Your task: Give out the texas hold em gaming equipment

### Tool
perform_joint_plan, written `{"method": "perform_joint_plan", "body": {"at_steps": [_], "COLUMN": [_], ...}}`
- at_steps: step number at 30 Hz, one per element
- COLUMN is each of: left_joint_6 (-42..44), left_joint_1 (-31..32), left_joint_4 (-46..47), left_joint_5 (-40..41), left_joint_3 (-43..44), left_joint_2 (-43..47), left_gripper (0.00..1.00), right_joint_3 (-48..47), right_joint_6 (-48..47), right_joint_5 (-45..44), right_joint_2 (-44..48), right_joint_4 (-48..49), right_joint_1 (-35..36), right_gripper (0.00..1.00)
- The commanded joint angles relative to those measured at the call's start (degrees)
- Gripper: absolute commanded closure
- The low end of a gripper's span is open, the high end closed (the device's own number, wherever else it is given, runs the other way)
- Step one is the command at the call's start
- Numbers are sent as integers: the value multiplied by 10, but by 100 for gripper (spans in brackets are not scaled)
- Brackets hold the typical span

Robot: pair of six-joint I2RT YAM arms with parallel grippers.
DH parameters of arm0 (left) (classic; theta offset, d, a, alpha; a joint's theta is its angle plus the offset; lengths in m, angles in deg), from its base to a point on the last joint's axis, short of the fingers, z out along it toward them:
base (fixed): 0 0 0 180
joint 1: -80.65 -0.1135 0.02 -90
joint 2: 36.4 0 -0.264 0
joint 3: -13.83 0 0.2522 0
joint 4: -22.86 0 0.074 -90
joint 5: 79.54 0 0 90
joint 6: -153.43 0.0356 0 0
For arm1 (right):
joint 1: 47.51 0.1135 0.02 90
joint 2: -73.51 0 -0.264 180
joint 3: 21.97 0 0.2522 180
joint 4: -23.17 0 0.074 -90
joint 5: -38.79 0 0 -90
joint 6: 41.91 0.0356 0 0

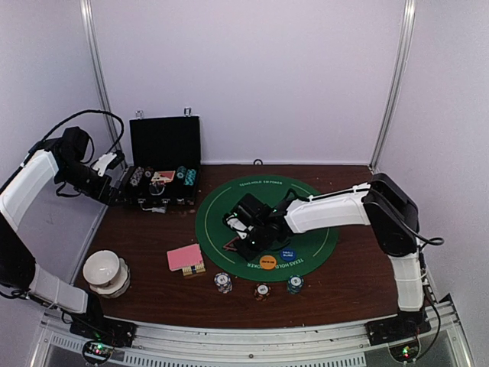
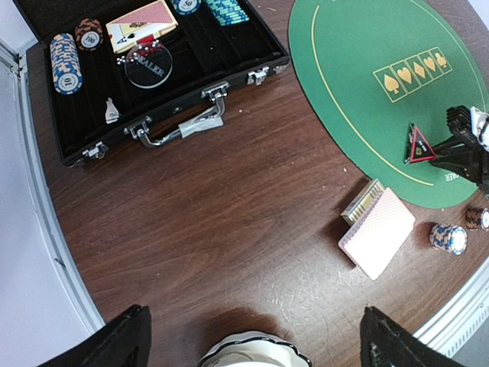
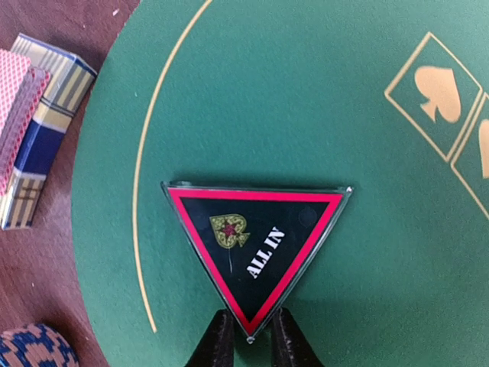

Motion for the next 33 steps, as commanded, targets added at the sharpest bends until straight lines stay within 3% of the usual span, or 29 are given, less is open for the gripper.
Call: {"method": "perform_joint_plan", "body": {"at_steps": [1,18,21,28,33], "left_joint_6": [-4,-3,-2,2,4], "left_joint_1": [-3,-3,-3,-4,-3], "left_joint_4": [-9,-17,-19,-25,-30], "left_joint_5": [-13,-33,-37,-48,-53], "left_joint_3": [16,13,13,18,20], "left_joint_2": [8,25,25,25,27], "left_gripper": [3,2,2,2,2], "right_joint_3": [-41,-315,-337,-177,-23], "right_joint_6": [-6,-25,-27,-14,21], "right_joint_5": [-8,-3,-16,-50,-69], "right_joint_2": [-42,-201,-206,-54,62], "right_joint_4": [9,-67,-82,-34,-13], "right_joint_1": [-11,-21,-21,-20,-15], "right_gripper": [81,81,72,34,30]}}
